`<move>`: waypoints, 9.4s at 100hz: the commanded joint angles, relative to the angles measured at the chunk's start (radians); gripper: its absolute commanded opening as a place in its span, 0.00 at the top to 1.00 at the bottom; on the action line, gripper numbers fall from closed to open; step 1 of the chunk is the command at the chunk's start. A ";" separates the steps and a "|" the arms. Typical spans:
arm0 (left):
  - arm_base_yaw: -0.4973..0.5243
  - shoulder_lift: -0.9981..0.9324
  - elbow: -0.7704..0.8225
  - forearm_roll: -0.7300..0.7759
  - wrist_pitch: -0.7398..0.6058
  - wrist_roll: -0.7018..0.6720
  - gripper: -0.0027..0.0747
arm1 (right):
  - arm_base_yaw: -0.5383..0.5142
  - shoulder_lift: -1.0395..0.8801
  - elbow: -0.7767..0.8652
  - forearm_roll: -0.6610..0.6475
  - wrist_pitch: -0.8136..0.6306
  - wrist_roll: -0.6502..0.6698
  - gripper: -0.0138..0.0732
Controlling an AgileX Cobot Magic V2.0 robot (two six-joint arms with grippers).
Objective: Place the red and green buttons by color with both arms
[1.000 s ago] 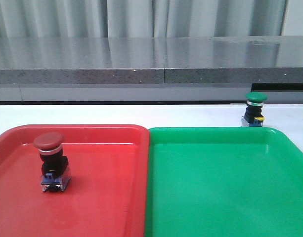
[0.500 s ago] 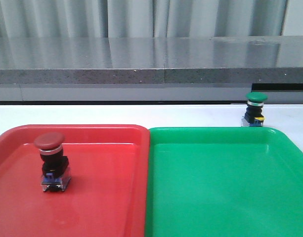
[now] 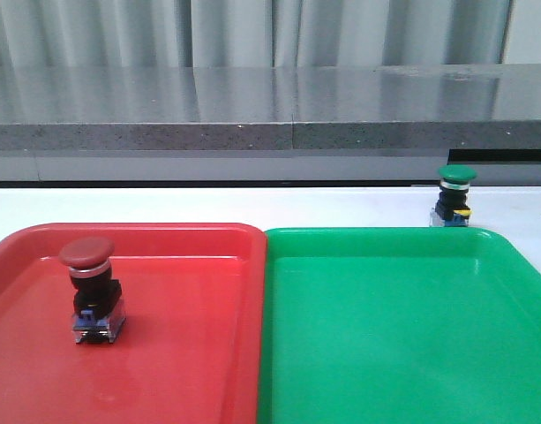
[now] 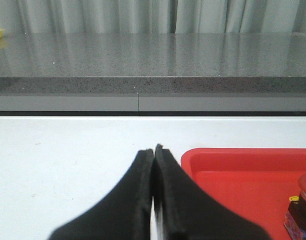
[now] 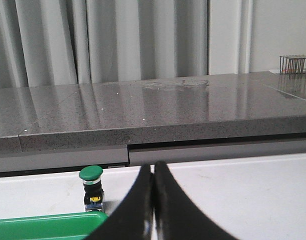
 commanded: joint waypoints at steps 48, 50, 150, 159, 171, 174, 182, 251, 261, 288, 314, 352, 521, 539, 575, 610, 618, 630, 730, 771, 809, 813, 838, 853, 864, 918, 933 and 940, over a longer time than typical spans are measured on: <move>0.003 -0.032 0.012 -0.013 -0.079 0.000 0.99 | -0.006 -0.016 -0.018 -0.003 -0.076 -0.004 0.92; 0.003 -0.032 0.012 -0.013 -0.079 0.000 0.99 | -0.006 -0.016 -0.018 -0.003 -0.076 -0.004 0.92; 0.003 -0.032 0.012 -0.013 -0.079 0.000 0.99 | -0.007 0.353 -0.420 -0.059 0.292 -0.020 0.91; 0.003 -0.032 0.012 -0.013 -0.079 0.000 0.99 | -0.006 0.438 -0.482 -0.059 0.296 -0.020 0.91; 0.003 -0.032 0.012 -0.013 -0.079 0.000 0.99 | -0.006 0.561 -0.581 -0.058 0.375 -0.020 0.91; 0.003 -0.032 0.012 -0.013 -0.079 0.000 0.99 | -0.006 0.596 -0.605 -0.057 0.407 -0.020 0.91; 0.003 -0.032 0.012 -0.013 -0.079 0.000 0.99 | 0.001 0.675 -0.677 -0.057 0.486 -0.020 0.91; 0.003 -0.032 0.012 -0.013 -0.079 0.000 0.99 | 0.224 1.281 -1.207 -0.023 0.828 -0.020 0.09; 0.003 -0.032 0.012 -0.013 -0.079 0.000 0.99 | 0.231 1.373 -1.307 -0.009 0.897 -0.020 0.09; 0.003 -0.032 0.012 -0.013 -0.079 0.000 0.99 | 0.233 1.644 -1.600 0.070 1.187 -0.020 0.09; 0.003 -0.032 0.012 -0.013 -0.079 0.000 0.99 | 0.233 1.869 -1.817 0.077 1.258 -0.020 0.09; 0.003 -0.032 0.012 -0.013 -0.079 0.000 0.99 | 0.233 2.048 -1.877 0.077 1.259 -0.020 0.09; 0.003 -0.032 0.012 -0.013 -0.079 0.000 0.99 | 0.477 1.893 -1.965 0.061 1.397 0.214 0.73; 0.003 -0.032 0.012 -0.013 -0.079 0.000 0.99 | 0.585 1.877 -1.812 0.049 1.333 0.273 0.73; 0.003 -0.032 0.012 -0.013 -0.079 0.000 0.99 | 0.687 1.893 -1.655 -0.001 1.223 0.407 0.73; 0.003 -0.032 0.012 -0.013 -0.079 0.000 0.99 | 0.687 1.976 -1.652 -0.050 1.297 0.406 0.71; 0.003 -0.032 0.012 -0.013 -0.079 0.000 0.99 | 0.687 1.981 -1.652 -0.049 1.301 0.394 0.63; 0.003 -0.032 0.012 -0.013 -0.079 0.000 0.99 | 0.687 1.981 -1.652 -0.048 1.305 0.384 0.40; 0.003 -0.032 0.012 -0.013 -0.079 0.000 0.99 | 0.686 1.602 -1.654 -0.227 1.236 0.364 0.91; 0.003 -0.032 0.012 -0.013 -0.079 0.000 0.99 | 0.686 1.361 -1.652 -0.328 1.231 0.383 0.91; 0.003 -0.032 0.012 -0.013 -0.079 0.000 0.99 | 0.642 1.112 -1.466 -0.356 1.168 0.394 0.91; 0.003 -0.032 0.012 -0.013 -0.079 0.000 0.99 | 0.628 1.079 -1.427 -0.356 1.149 0.398 0.91; 0.003 -0.032 0.012 -0.013 -0.079 0.000 0.99 | 0.586 0.874 -1.201 -0.375 1.032 0.415 0.91; 0.003 -0.032 0.012 -0.013 -0.079 0.000 0.99 | 0.586 0.766 -1.086 -0.454 1.026 0.486 0.91; 0.003 -0.032 0.012 -0.013 -0.079 0.000 0.99 | 0.586 0.703 -1.028 -0.477 1.075 0.514 0.91; 0.003 -0.032 0.012 -0.013 -0.079 0.000 0.99 | 0.580 0.421 -0.777 -0.502 0.865 0.477 0.91; 0.003 -0.032 0.012 -0.013 -0.079 0.000 0.99 | 0.494 0.344 -0.656 -0.441 0.723 0.446 0.91; 0.003 -0.032 0.012 -0.013 -0.079 0.000 0.99 | 0.432 0.312 -0.602 -0.374 0.676 0.402 0.91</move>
